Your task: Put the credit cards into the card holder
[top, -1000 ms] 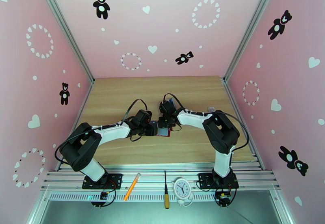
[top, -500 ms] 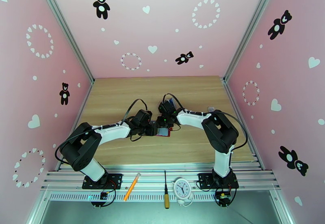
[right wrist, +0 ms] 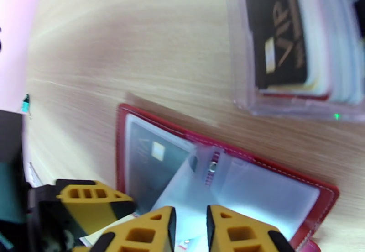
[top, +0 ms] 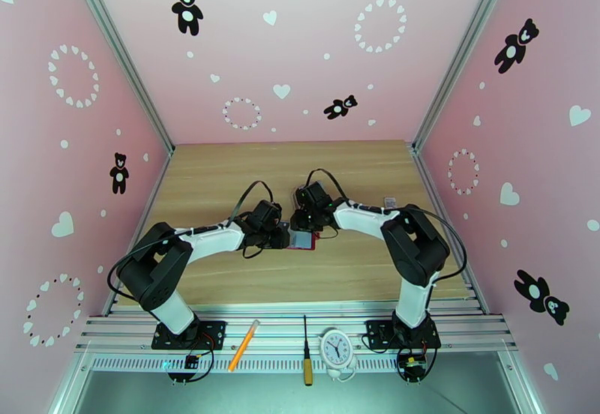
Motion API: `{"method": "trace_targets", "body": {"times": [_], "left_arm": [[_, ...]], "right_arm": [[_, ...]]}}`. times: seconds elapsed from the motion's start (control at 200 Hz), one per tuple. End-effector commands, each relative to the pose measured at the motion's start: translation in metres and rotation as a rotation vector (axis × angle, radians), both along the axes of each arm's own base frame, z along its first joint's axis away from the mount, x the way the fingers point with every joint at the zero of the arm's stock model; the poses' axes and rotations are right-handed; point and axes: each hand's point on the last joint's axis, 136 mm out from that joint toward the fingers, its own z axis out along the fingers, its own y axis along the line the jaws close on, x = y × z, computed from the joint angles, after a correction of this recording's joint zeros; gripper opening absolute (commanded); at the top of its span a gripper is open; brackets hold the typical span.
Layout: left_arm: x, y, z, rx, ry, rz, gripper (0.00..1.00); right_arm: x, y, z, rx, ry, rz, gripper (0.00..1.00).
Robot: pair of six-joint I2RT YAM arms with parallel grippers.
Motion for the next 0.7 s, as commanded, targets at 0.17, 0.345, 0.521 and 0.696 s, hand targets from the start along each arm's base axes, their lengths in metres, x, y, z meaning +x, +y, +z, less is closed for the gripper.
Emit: {"method": "trace_targets", "body": {"times": [0.17,0.345,0.521,0.696], "left_arm": [[-0.012,0.018,-0.024,0.099,0.063,0.015,0.4],[-0.01,0.014,-0.016,0.075,0.045,0.007,0.4],[-0.009,0.011,-0.011,0.066,0.038,0.001,0.4],[-0.008,0.01,-0.009,0.064,0.035,-0.003,0.4]], "right_arm": [[-0.003,-0.014,0.014,0.009,-0.012,-0.016,0.28],[-0.007,-0.012,0.0,0.012,0.022,-0.006,0.33],[-0.008,-0.011,-0.011,0.005,0.04,-0.004,0.39],[-0.008,-0.009,-0.016,0.008,0.051,-0.002,0.42]]}}
